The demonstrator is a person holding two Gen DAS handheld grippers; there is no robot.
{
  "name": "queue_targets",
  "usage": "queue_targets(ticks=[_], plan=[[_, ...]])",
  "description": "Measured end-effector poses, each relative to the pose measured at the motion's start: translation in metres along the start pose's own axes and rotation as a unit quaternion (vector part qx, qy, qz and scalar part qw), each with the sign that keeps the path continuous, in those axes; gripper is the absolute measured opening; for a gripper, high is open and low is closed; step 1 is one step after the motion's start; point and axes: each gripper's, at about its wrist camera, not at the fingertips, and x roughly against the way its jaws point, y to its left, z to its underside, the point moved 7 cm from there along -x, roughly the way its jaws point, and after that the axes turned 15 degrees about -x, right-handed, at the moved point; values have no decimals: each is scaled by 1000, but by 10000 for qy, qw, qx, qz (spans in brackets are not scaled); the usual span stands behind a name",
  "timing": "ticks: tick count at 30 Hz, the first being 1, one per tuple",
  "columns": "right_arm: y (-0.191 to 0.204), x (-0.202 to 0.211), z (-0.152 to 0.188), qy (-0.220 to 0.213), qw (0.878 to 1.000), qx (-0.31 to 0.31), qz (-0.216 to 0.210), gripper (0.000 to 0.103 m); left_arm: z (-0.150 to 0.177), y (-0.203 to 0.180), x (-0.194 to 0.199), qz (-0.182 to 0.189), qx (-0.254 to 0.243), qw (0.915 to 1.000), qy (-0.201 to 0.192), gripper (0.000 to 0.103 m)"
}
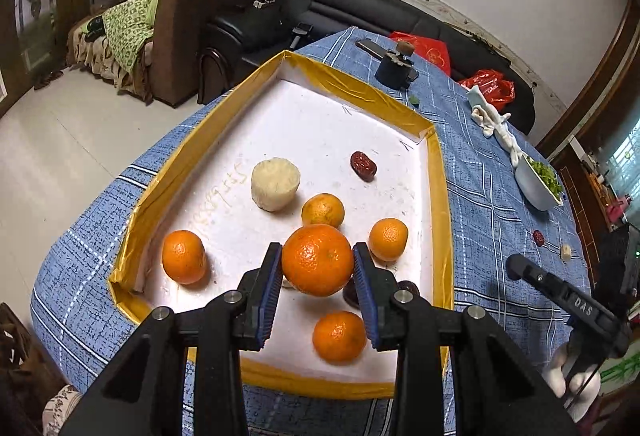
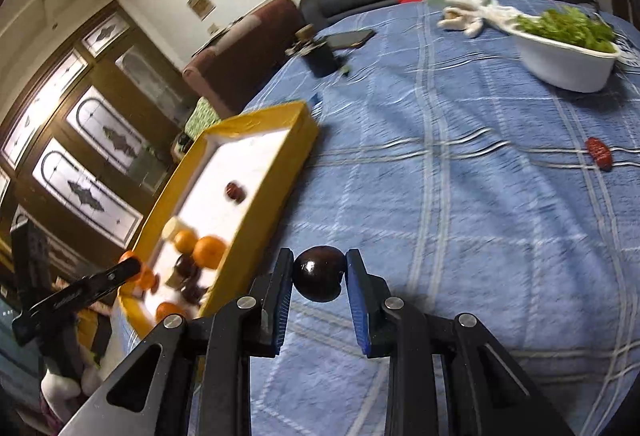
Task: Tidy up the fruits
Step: 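Carry the orange and plum over the tray and open both grippers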
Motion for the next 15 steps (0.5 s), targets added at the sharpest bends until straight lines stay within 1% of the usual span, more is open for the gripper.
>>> queue_targets(ticks=[4, 7, 11, 15], plan=[[23, -2, 21, 117, 9997, 167, -122, 30, 0, -7, 13, -198, -252, 9993, -213, 33], [35, 4, 32, 101, 9993, 320, -146, 30, -3, -16, 22, -363, -494, 9974, -367, 33], [53, 21, 42, -74, 9984, 538, -169, 30, -7, -28, 35, -593, -800, 9934, -562, 33], [60, 39, 46, -282, 9979, 538, -202, 30, -8, -34, 43, -680, -954, 9909, -668, 33]])
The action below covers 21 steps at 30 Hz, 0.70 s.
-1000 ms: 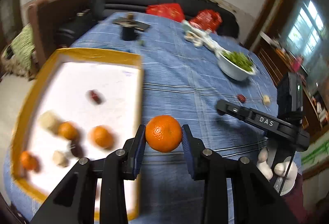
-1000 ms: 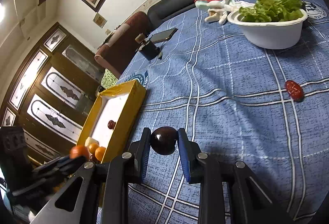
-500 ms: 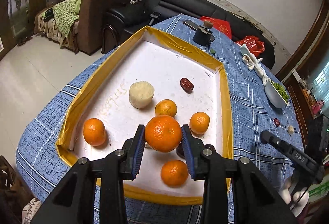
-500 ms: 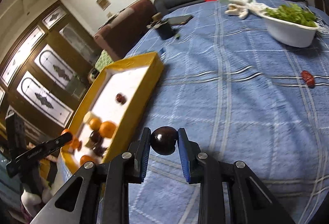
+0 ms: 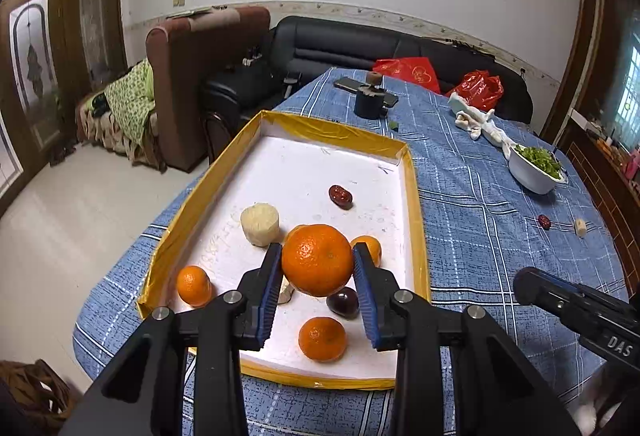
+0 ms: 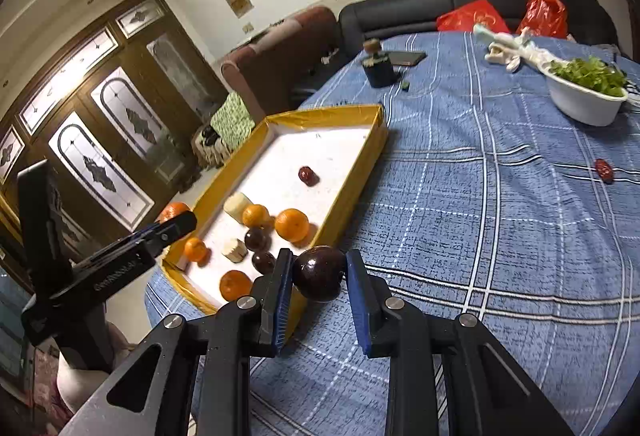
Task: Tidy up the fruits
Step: 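Carry the orange and plum over the tray and open both grippers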
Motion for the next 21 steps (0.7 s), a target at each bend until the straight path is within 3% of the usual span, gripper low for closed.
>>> queue_targets(ticks=[11, 21], plan=[[13, 3, 7, 20, 10000, 36, 85, 31, 12, 16, -8, 80, 170, 9998, 98, 34], [54, -46, -6, 306, 9969, 609, 399, 31, 37, 70, -37, 104, 842, 9956, 407, 34]])
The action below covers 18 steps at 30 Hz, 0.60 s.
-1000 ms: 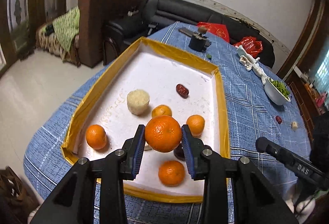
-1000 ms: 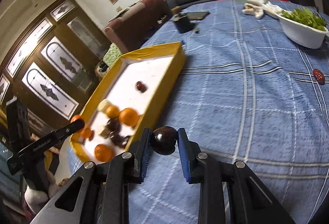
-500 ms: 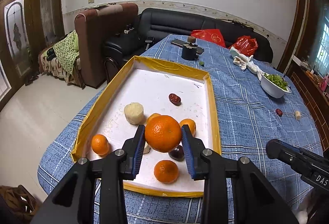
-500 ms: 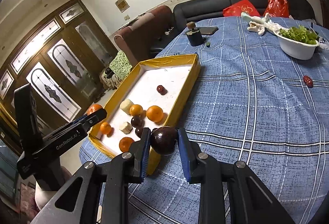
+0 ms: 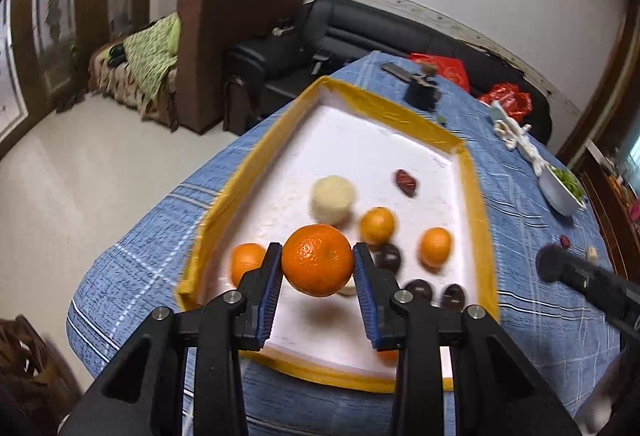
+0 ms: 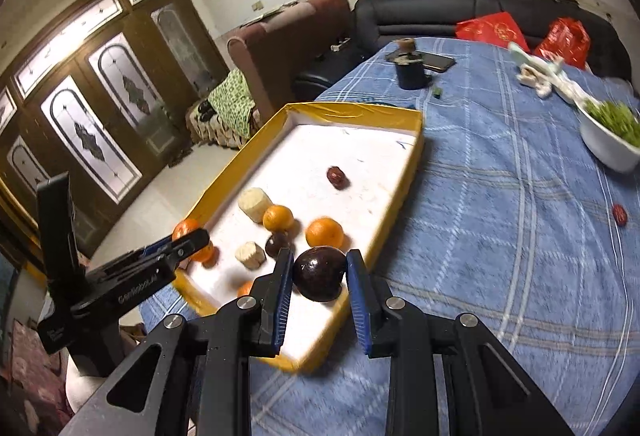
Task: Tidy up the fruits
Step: 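Carry the orange and plum over the tray and open both grippers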
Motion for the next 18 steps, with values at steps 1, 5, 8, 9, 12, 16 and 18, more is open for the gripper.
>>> queue_targets(ticks=[1, 5, 8, 9, 12, 16, 18], plan=[[3, -7, -4, 33, 10000, 38, 27, 31, 2, 5, -5, -7, 25, 10000, 58, 34], [18, -48, -17, 294, 9993, 187, 144, 31, 3, 8, -17, 103, 36, 9999, 134, 34], [25, -81, -25, 461, 9980, 303, 310, 31, -2, 3, -20, 213, -33, 9997, 109, 33], [26, -89, -26, 488, 9976, 342, 363, 31, -3, 2, -22, 256, -43, 9996, 114, 34], [26, -111, -31, 537, 9958, 457, 590, 31, -3, -4, -27, 406, -83, 9991, 101, 35], [24, -124, -32, 586, 9947, 467, 704, 31, -4, -5, -26, 528, -50, 9986, -2, 53], [25, -125, -31, 575, 9947, 477, 701, 31, -6, -3, -23, 494, -3, 9988, -75, 74]])
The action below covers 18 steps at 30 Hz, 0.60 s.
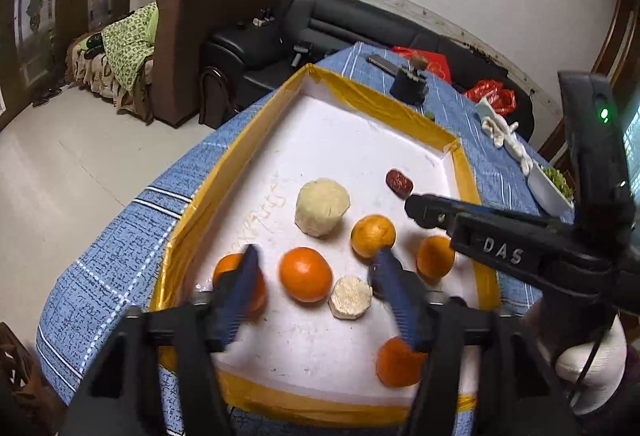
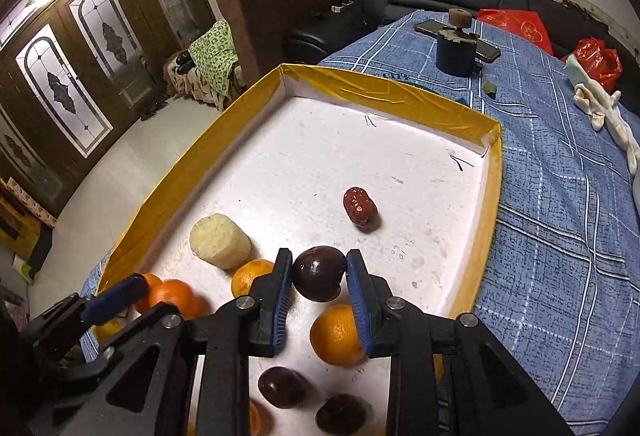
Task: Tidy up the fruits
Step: 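Carry the orange and plum over the tray and open both grippers, then reach the right gripper to the pale cube and grasp it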
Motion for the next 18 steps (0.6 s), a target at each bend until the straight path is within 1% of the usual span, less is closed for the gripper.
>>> queue_targets(ticks=[2, 3, 4, 6, 12, 16, 18], plan=[[1, 1, 0, -17, 10000, 6, 1, 33, -1, 2, 4, -5, 84, 10000, -42, 77], [1, 2, 0, -49, 10000, 8, 9, 40, -1, 3, 4, 12, 120, 9999, -33, 78], [2, 4, -1, -85, 10000, 0, -2, 48, 0, 5, 4, 38, 183, 9998, -10, 78], [1, 9, -3, -179, 9998, -52, -49, 53, 2, 11, 6, 70, 341, 9994, 3, 78], [-8, 29, -3, -303, 9991, -219, -178, 53, 4, 17, 20, 24, 568, 9984, -62, 78], [-24, 48, 7, -372, 9985, -343, -226, 54, 2, 6, 29, 24, 449, 9990, -87, 80], [-37, 58, 13, -396, 9982, -405, -211, 55, 1, -8, 35, 139, 325, 9993, -102, 80]])
